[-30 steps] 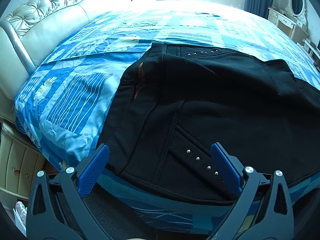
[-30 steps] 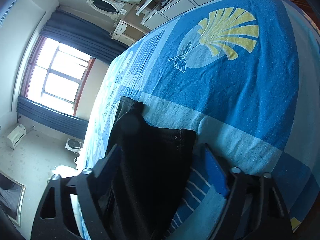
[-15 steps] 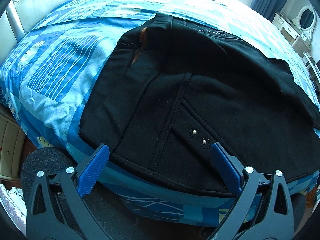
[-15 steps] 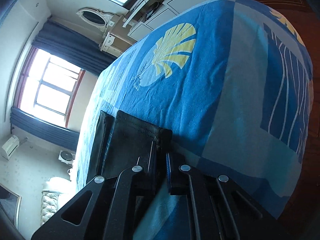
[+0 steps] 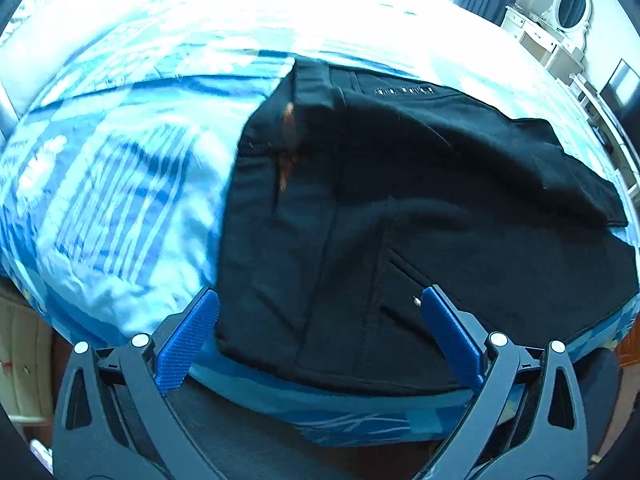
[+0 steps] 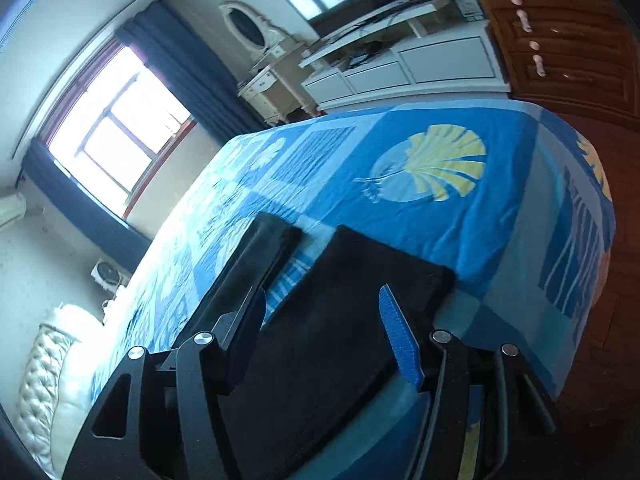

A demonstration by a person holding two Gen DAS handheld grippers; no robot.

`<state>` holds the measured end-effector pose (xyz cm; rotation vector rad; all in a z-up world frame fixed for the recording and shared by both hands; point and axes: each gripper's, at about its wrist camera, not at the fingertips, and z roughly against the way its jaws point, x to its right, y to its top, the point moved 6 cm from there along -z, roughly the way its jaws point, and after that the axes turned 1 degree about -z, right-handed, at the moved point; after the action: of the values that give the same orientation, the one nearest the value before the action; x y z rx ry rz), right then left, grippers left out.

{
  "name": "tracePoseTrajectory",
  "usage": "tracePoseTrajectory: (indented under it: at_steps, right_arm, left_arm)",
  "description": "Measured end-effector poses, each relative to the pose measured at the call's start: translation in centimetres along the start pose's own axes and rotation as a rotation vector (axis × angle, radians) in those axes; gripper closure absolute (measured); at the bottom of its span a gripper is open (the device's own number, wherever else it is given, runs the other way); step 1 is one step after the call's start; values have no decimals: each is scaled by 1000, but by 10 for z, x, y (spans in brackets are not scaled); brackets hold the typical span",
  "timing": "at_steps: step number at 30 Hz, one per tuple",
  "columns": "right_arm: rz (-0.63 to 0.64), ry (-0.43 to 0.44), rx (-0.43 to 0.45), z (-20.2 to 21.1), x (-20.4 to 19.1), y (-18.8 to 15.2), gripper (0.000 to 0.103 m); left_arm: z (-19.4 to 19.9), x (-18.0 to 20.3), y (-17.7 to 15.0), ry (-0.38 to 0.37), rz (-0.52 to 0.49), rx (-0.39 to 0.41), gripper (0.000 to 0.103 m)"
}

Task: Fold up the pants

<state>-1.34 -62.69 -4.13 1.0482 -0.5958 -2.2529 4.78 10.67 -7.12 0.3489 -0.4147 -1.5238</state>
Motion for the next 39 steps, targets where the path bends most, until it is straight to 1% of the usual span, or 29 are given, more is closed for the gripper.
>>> tracePoseTrajectory:
  at_steps: [1,2,4,5,8,10,12,14,15,17,19,22,24,25,26,28,30,31,32,34,35,37,39]
  right_arm:
    - [77,28,-28,-6,-27,-9,40]
    - [155,63,-62,-14,-56,-19,34]
    - [289,132,-127,-30,-113,-45,34]
    - [346,172,-165,-37,-138,-60,33]
    - [490,277,-281,-58,-207,-103,33]
    - [570,338,-351,-70,-246,-128,33]
    - [652,373,-392,-78,-277,-148,33]
    - [719,382,-422,-90,-301,-164,33]
    - [737,375,-437,-97,-307,-166,33]
    - [748,361,-461,-110,-322,-174,33]
    - [747,357,-477,-123,-334,-177,33]
    - [760,357,-493,-135,-349,-184,33]
    - [777,360,-506,-143,-357,-190,33]
    - [786,363,-515,-147,-360,-192,33]
    - [793,362,-526,-152,-363,-193,33]
    - [806,366,-549,-163,-369,-195,33]
    - [827,380,-588,-174,-375,-197,33]
    - [840,392,-623,-180,-378,-199,33]
    - [862,396,-649,-185,-382,-201,32]
    - [922,387,-672,-196,-387,-204,29]
    - [948,386,-688,-201,-390,-206,28]
    - [982,382,-725,-212,-394,-210,26]
    - [995,393,-795,-220,-395,-218,24]
  left_arm:
    - [1,-4,9,12,-16,21,2]
    - [-1,-9,20,8,-36,30,2]
    - [-9,-23,42,-12,-48,29,2]
    - [-15,-30,54,-36,-42,25,2]
    - [-35,-50,95,-139,0,11,2]
    - [-54,-62,122,-261,81,-18,2]
    - [-76,-69,142,-292,141,-50,2]
    - [-98,-69,159,-321,149,-83,4]
    - [-106,-68,164,-332,146,-89,5]
    - [-122,-59,173,-359,113,-112,20]
    - [-138,-48,177,-415,69,-160,23]
    - [-145,-39,184,-454,20,-140,23]
    - [-144,-36,190,-525,25,-133,23]
    - [-144,-34,191,-575,36,-136,27]
    - [-144,-32,192,-611,36,-143,36]
    - [-150,-29,192,-597,15,-163,43]
    - [-149,-31,189,-578,-2,-161,52]
    - [-149,-33,190,-562,4,-163,66]
    - [-152,-36,191,-543,22,-175,76]
    - [-157,-39,195,-554,63,-197,77]
    - [-159,-39,196,-554,63,-197,77]
    - [-159,-36,199,-538,14,-181,77]
    - [-158,-31,199,-525,-40,-160,77]
